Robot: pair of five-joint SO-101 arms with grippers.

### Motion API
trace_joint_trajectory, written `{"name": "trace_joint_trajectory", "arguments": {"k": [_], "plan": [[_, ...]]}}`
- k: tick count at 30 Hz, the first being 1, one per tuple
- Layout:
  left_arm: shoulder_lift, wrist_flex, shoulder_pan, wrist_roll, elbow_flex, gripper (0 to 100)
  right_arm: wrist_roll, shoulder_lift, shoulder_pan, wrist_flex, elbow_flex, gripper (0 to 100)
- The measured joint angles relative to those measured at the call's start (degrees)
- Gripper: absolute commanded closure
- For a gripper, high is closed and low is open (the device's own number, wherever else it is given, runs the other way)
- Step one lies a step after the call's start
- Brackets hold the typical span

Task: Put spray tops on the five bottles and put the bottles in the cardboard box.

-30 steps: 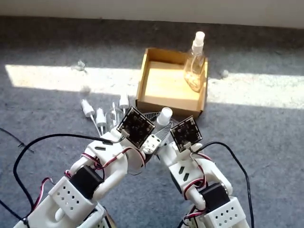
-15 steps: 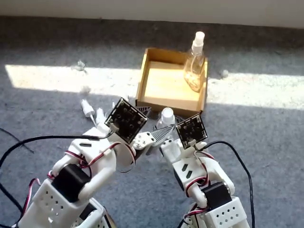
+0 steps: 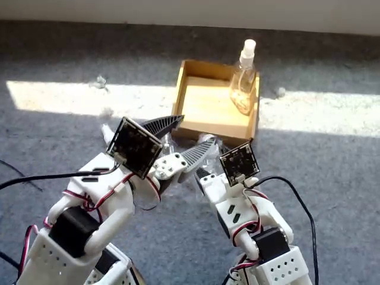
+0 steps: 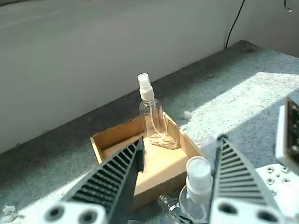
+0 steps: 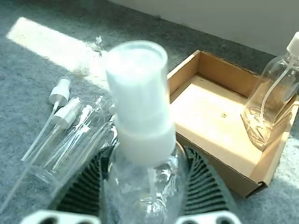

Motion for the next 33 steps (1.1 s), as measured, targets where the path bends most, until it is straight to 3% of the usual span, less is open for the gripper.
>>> {"name": "trace_joint_trajectory", "arguments": {"k": [6, 18, 21, 26, 33], "plan": [[4.7, -6.2, -5.3, 0.0, 5.6, 77, 0.0, 0.0, 0.0, 0.0, 0.0, 99.5], [5.6, -7.1, -4.5, 0.0, 10.2, 77, 0.0, 0.0, 0.0, 0.0, 0.0, 99.5], [5.0, -7.1, -8.7, 0.0, 8.1, 77, 0.0, 0.2, 2.2, 0.0, -0.5, 99.5], [2.5, -0.6, -20.3, 1.8, 7.2, 77, 0.0, 3.4, 13.2, -3.3, -7.6, 99.5], [0.9, 3.2, -31.2, 2.7, 21.9, 77, 0.0, 21.8, 15.6, -7.9, -25.8, 99.5]]}}
